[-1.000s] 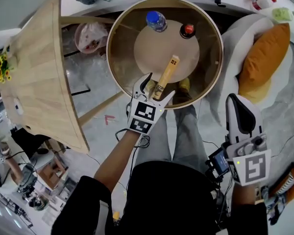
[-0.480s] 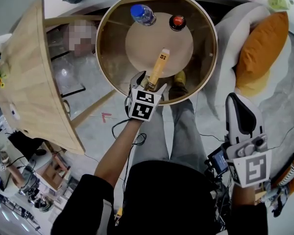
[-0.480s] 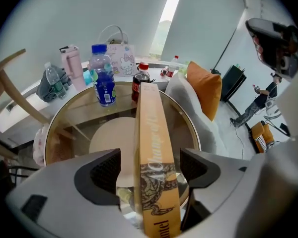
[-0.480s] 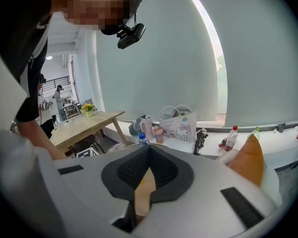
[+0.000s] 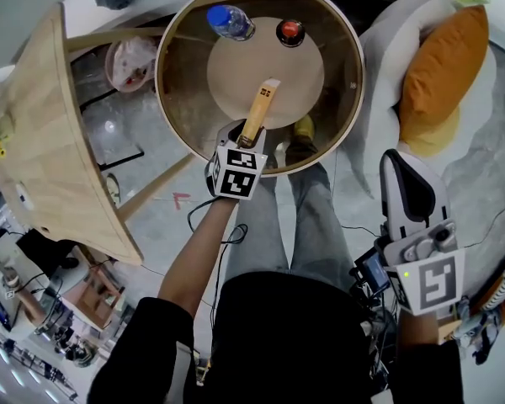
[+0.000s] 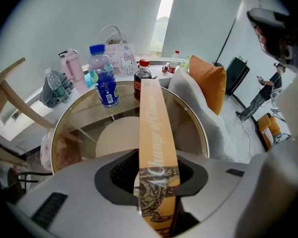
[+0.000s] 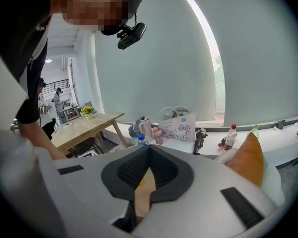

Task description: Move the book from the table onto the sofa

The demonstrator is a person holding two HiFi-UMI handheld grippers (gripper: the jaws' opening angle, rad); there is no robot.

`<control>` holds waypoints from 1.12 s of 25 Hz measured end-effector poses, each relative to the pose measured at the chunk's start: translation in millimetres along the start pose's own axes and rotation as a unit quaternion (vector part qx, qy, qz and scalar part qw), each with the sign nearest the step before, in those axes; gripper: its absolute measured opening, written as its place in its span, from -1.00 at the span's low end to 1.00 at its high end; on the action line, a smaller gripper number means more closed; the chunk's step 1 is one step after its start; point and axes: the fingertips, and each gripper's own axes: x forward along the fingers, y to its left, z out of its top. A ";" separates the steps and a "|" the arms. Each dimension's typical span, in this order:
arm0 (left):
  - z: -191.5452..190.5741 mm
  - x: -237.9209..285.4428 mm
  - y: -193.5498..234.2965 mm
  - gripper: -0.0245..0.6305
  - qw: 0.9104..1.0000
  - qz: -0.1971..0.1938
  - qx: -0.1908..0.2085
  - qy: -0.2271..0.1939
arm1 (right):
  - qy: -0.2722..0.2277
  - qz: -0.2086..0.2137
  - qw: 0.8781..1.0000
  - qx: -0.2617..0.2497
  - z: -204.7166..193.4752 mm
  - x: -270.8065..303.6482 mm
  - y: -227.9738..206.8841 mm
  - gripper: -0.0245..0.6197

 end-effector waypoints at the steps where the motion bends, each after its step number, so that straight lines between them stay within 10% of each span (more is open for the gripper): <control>1: -0.1 -0.7 1.2 -0.45 1.000 0.002 0.002 0.002 | -0.003 0.001 1.000 0.001 1.1 -0.3 0.1 -0.90; 16: 46.3 -91.2 -4.2 -0.46 0.996 0.016 0.004 -0.084 | -0.046 0.014 0.999 0.000 40.7 -25.1 8.4 -0.90; 28: 96.2 -247.7 16.5 -0.46 0.964 0.010 -0.002 -0.266 | -0.094 -0.043 0.993 -0.058 97.1 -83.9 61.0 -0.90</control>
